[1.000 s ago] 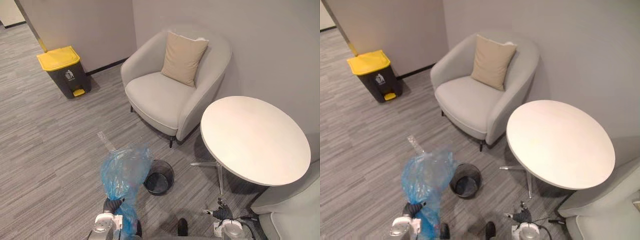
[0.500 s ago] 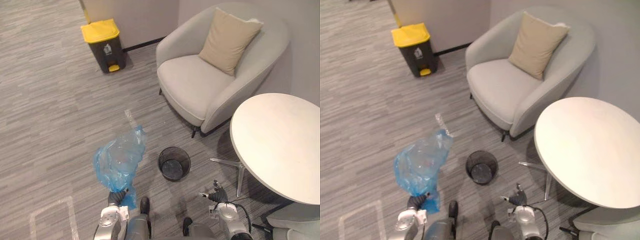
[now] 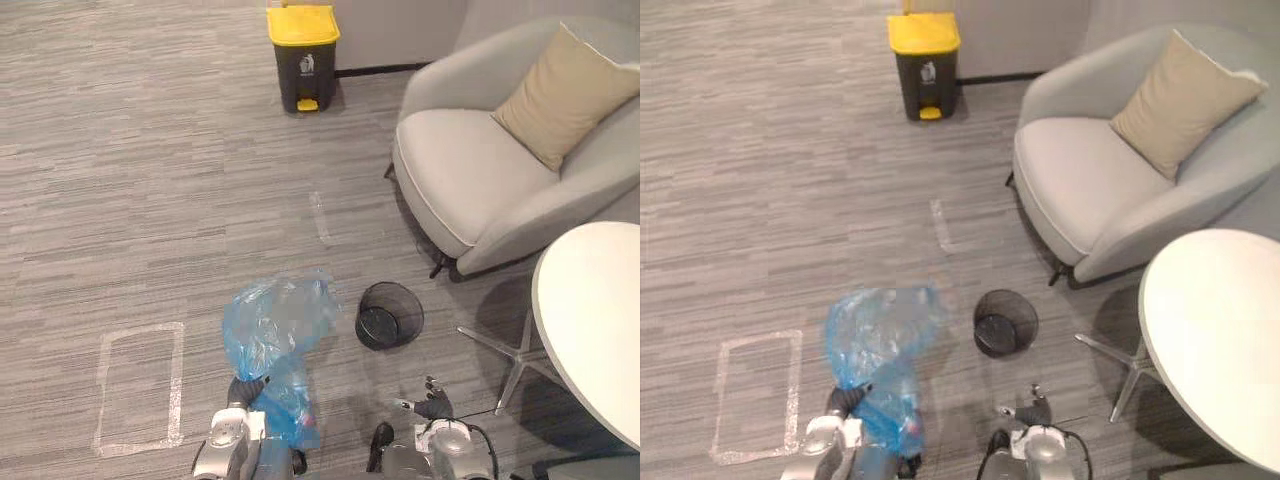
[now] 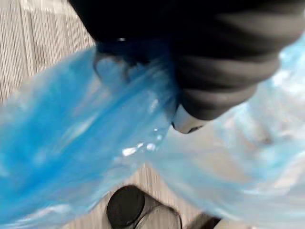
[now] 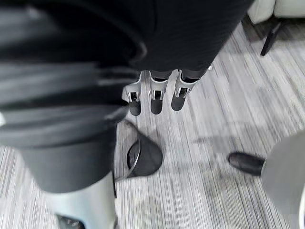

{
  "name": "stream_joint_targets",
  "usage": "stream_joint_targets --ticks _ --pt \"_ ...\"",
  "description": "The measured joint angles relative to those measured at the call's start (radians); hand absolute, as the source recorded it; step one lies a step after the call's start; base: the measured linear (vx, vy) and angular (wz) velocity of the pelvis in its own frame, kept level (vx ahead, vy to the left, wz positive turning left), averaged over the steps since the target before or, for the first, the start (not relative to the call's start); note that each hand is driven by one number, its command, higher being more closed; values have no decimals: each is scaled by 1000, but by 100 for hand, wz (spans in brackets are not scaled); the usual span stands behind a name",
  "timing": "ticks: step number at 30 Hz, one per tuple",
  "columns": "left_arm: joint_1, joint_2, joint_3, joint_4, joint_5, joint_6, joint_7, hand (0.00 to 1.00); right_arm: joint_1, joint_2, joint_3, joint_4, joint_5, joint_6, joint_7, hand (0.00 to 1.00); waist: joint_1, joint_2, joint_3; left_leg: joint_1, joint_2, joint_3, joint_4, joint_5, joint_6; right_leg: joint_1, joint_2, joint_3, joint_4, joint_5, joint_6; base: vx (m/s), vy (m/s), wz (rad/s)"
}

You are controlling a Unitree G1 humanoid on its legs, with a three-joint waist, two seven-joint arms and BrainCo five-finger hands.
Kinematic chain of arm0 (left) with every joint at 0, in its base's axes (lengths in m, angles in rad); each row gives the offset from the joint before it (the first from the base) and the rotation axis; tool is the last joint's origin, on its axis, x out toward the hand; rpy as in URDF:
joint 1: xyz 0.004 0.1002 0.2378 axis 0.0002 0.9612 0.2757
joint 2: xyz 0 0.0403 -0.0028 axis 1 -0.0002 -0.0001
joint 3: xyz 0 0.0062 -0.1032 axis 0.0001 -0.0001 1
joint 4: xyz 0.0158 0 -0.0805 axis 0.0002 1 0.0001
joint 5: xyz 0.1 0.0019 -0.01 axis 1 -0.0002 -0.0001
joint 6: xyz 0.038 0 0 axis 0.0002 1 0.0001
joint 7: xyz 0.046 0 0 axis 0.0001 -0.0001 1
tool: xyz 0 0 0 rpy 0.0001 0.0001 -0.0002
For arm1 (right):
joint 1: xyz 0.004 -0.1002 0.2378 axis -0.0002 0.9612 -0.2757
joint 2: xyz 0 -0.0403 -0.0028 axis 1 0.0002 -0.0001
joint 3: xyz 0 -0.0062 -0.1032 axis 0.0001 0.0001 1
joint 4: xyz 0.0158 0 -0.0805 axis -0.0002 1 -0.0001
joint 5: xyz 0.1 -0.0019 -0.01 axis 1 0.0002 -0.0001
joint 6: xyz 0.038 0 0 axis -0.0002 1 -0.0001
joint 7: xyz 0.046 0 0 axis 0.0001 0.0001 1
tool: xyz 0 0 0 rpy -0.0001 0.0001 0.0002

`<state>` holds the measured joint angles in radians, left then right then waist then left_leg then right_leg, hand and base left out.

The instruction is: Gather rubbish on tea table into small bin, then transfer packed bag to large trash can.

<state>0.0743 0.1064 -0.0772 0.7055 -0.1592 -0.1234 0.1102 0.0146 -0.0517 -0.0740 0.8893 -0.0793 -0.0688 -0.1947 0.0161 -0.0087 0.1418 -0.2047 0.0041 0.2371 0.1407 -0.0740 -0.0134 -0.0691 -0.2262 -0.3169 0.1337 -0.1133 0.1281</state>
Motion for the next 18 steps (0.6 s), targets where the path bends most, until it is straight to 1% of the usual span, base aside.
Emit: stream_joint_targets --ticks 2,3,4,5,6,7,8,9,10,11,12,14,15,16,17,18 --pt "5 4 2 0 0 0 0 100 -5 2 0 6 0 0 0 0 4 -7 -4 -3 -13 0 5 -10 14 0 -9 5 1 -6 7 68 82 15" --pt "13 6 2 0 0 0 0 100 -8 3 -1 8 0 0 0 0 6 -11 -4 -6 -23 2 22 -26 24 -2 -21 8 17 -30 20 139 80 10" --pt "23 10 2 0 1 1 0 100 -5 2 -1 8 0 1 0 0 5 -23 -2 -5 -38 3 56 -58 32 -15 -45 24 79 -75 32 123 67 9" --pt "26 13 2 0 1 1 0 100 -3 3 -1 8 0 2 0 0 5 -30 -2 -5 -42 2 68 -69 34 -22 -55 31 105 -89 36 158 57 8" --pt "30 25 2 0 1 1 0 100 -1 6 -1 8 -1 3 1 0 4 -45 -6 -7 -57 -3 101 -101 43 -40 -78 57 187 -108 31 127 18 4" --pt "29 28 4 1 1 2 1 100 -4 5 -1 9 -1 4 3 0 4 -48 -5 -7 -60 -8 115 -114 47 -59 -85 68 241 -109 27 267 62 9" --pt "26 35 10 1 1 2 2 100 -13 5 0 9 -1 6 4 0 1 -43 -5 3 -56 -21 125 -131 53 -137 -91 111 412 -85 -11 244 53 16" --pt "23 40 15 1 1 2 2 100 -16 8 1 10 -1 8 5 0 -8 -37 -1 18 -49 -36 125 -134 61 -182 -81 140 495 -88 -37 310 22 35" --pt "14 44 24 0 1 2 5 100 -17 11 7 16 -1 8 6 0 -17 -33 3 49 -29 -57 122 -150 62 -216 -27 174 548 -138 -47 294 -62 31" --pt "13 53 27 -1 1 2 11 100 -23 10 10 31 -1 8 7 0 -17 -28 7 81 -15 -59 108 -161 58 -240 16 168 533 -157 -55 308 -89 18" --pt "13 55 29 -1 1 2 14 100 -26 9 11 35 -1 8 7 0 -17 -29 7 96 -10 -59 101 -162 57 -249 32 161 519 -159 -60 338 -107 -6" --pt "8 53 48 0 1 2 19 100 -37 0 20 44 -1 8 7 0 -20 -21 14 161 18 -58 64 -171 35 -284 111 127 410 -148 -83 335 -101 -4" --pt "-4 56 51 0 1 2 20 100 -39 -2 22 43 -1 8 7 0 -23 -19 15 197 25 -64 32 -174 24 -300 154 112 285 -98 -90 492 -148 34" --pt "-14 59 50 10 1 1 20 100 -30 -7 18 43 -1 8 6 0 -38 -31 13 222 15 -91 13 -190 -9 -296 179 142 187 54 -127 417 -122 53" --pt "-22 56 50 21 1 0 19 100 -23 -14 16 43 -1 8 6 0 -45 -34 9 230 16 -106 11 -193 -15 -292 182 147 193 69 -158 484 -146 54" --pt "-35 33 49 32 1 -1 20 100 -15 -32 7 42 -1 10 6 0 -46 -8 2 240 40 -117 3 -192 -27 -287 189 123 208 52 -168 503 -142 35"
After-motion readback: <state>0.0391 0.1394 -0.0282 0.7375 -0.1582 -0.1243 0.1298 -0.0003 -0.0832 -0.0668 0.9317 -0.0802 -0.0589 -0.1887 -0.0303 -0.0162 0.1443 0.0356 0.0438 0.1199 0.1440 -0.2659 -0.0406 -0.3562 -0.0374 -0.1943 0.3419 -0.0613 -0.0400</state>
